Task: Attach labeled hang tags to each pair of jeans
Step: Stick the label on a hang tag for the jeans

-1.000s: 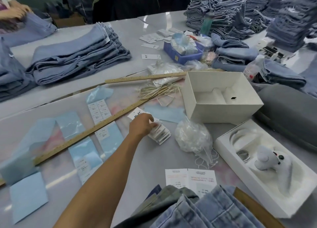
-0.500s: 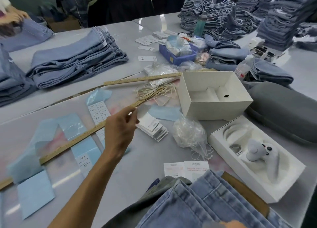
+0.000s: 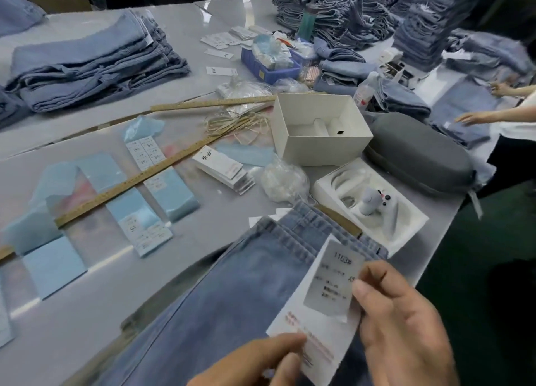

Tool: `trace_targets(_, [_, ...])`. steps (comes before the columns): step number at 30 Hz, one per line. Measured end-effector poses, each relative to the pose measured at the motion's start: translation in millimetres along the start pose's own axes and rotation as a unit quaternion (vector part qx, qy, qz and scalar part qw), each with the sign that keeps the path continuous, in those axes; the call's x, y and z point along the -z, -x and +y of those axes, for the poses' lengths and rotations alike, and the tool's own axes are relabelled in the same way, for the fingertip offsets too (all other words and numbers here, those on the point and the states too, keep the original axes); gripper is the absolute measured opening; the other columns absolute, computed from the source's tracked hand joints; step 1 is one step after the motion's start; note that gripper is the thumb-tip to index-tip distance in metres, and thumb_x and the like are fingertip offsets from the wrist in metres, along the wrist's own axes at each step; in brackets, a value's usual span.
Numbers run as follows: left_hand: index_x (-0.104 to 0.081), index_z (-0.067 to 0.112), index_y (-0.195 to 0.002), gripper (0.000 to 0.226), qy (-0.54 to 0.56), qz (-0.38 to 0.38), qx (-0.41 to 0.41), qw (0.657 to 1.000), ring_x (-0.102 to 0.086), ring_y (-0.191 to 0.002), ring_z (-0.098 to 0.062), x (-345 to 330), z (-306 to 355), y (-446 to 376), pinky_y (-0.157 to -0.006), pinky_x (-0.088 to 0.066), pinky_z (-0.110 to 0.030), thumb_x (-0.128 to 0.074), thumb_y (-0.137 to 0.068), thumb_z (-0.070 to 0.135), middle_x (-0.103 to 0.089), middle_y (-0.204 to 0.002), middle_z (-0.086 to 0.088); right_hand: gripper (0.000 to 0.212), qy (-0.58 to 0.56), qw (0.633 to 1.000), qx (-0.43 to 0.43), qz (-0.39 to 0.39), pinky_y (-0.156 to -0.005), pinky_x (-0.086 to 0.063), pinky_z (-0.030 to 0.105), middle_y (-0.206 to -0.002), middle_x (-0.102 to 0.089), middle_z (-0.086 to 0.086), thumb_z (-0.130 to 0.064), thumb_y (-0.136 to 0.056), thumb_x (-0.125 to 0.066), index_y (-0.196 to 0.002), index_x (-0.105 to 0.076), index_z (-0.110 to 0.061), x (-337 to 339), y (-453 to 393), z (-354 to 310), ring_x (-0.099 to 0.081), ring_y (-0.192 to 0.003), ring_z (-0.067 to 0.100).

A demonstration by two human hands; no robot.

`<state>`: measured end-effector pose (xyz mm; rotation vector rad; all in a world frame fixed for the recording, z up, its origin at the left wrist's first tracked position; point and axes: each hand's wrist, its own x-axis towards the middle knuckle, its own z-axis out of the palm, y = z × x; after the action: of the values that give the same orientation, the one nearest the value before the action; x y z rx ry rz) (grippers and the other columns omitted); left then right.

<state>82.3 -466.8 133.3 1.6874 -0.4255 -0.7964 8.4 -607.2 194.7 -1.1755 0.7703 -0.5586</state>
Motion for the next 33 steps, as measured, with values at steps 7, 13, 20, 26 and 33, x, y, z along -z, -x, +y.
trace_targets(7, [-0.074, 0.026, -0.086, 0.024, 0.174, -0.056, 0.004, 0.983, -0.06, -0.055, -0.017, 18.4, 28.3, -18.9, -0.043, -0.043, -0.023, -0.082, -0.073, 0.044, -0.073, -0.077, -0.012, 0.017, 0.064, 0.988, 0.077, -0.12, -0.068, -0.052, 0.02, -0.08, -0.074, 0.009, -0.002, -0.08, -0.059, -0.077, -0.067, -0.017, 15.8, 20.1, 19.8, -0.068, -0.075, 0.013])
trace_targets(13, [-0.072, 0.008, -0.083, 0.024, 0.171, -0.117, -0.006, 0.978, -0.062, -0.064, -0.023, 15.0, 24.9, -31.0, -0.055, -0.046, -0.028, -0.074, -0.08, 0.032, -0.074, -0.077, -0.013, 0.015, 0.072, 0.969, 0.06, -0.228, -0.101, -0.053, 0.04, -0.117, -0.069, 0.0, -0.026, -0.088, -0.072, -0.089, -0.063, -0.013, 12.9, 27.4, 17.4, -0.06, -0.125, 0.019])
trace_targets(20, [-0.078, 0.02, -0.085, 0.015, 0.193, 0.01, -0.066, 0.979, -0.076, -0.08, -0.027, 6.3, 21.6, -22.3, -0.067, -0.061, -0.037, -0.069, -0.082, 0.032, -0.078, -0.087, -0.01, 0.014, 0.26, 0.948, 0.146, -0.11, -0.072, -0.06, 0.031, -0.097, -0.057, -0.012, -0.04, -0.074, -0.068, -0.072, -0.065, -0.027, 24.3, 14.6, 9.8, -0.068, -0.09, 0.015])
trace_targets(26, [-0.075, 0.024, -0.087, 0.012, 0.206, 0.015, -0.081, 0.975, -0.076, -0.076, -0.026, 3.3, 36.6, -14.8, -0.066, -0.063, -0.045, -0.072, -0.091, 0.035, -0.078, -0.085, -0.01, 0.011, 0.335, 0.928, 0.144, -0.078, -0.075, -0.061, 0.035, -0.102, -0.053, -0.012, -0.028, -0.081, -0.073, -0.076, -0.064, -0.025, 22.4, 13.6, 14.3, -0.065, -0.094, 0.02])
trace_targets(33, [-0.077, 0.027, -0.094, 0.012, 0.17, 0.036, -0.142, 0.974, -0.078, -0.08, -0.02, -5.9, 35.6, -5.3, -0.065, -0.061, -0.026, -0.08, -0.083, 0.03, -0.08, -0.088, -0.003, 0.02, 0.377, 0.907, 0.184, -0.025, -0.072, -0.059, 0.038, -0.104, -0.054, -0.012, -0.05, -0.075, -0.062, -0.083, -0.06, -0.032, 13.2, 20.1, 14.0, -0.064, -0.09, 0.019])
